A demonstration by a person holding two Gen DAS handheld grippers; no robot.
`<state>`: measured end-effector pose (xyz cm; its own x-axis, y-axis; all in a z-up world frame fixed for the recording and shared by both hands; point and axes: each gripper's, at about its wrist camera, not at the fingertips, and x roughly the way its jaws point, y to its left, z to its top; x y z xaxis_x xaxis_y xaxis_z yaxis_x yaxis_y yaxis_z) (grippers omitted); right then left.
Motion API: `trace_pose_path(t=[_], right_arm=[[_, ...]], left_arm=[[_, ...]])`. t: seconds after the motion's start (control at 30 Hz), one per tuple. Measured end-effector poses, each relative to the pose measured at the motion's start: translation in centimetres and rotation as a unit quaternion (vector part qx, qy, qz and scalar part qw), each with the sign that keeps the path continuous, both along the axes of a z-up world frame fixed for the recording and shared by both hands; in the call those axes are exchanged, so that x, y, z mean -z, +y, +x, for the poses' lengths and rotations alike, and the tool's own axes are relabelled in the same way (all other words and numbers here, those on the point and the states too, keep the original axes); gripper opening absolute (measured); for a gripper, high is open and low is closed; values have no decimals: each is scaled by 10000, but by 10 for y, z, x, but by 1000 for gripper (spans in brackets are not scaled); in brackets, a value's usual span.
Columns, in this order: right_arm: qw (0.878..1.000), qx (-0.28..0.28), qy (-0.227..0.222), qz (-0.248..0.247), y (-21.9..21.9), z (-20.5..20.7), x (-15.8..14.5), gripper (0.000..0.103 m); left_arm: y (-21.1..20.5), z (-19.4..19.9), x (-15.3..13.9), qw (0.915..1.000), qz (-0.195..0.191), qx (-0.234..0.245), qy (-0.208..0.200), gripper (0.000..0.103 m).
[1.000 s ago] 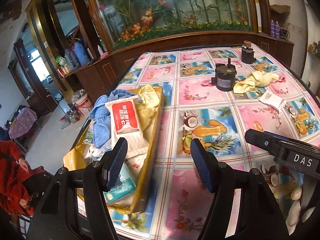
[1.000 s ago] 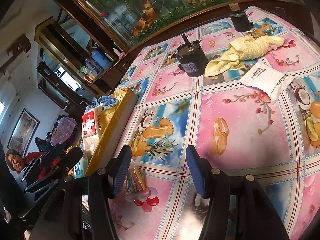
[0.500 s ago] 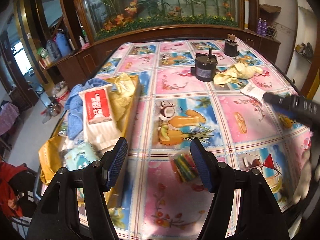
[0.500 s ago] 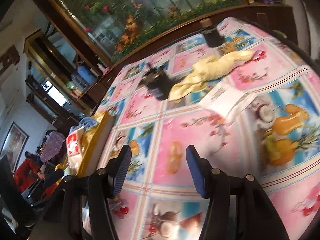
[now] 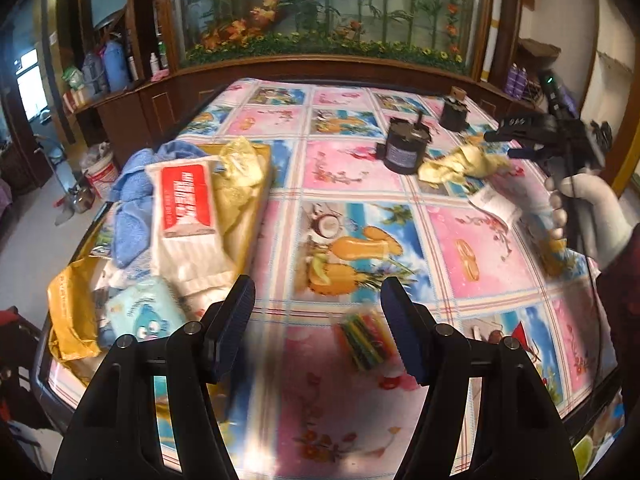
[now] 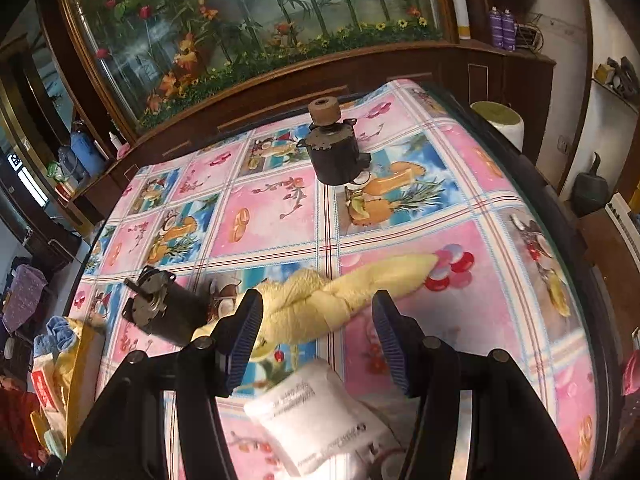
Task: Organize soft objects
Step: 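Grasp the yellow fluffy towel with the left gripper while the right grasps the white paper bag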
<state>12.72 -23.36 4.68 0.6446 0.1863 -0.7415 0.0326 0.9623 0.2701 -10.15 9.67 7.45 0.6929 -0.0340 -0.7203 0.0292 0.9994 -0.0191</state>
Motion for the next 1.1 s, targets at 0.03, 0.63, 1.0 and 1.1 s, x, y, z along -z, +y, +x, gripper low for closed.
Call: trace_pose_path(t=[0.03,0.63,1.0,1.1], right_arm=[[9999,2,119,49,2,12,6,57],[9430,-3170,969,-304,143,-65,36,58],[9854,-1566,661,-40,8,-73,12,70],[9874,-1298,879,201,-6,-69,30,70]], left_arm=[[6,-1,-3,10000,-46,-45,-38,66],[17,-3,-10,9988,-488,90,12,66],[-33,16,10,9893,-784,1093,559,66],[-56,27,14,9874,-523,1390,541,66]])
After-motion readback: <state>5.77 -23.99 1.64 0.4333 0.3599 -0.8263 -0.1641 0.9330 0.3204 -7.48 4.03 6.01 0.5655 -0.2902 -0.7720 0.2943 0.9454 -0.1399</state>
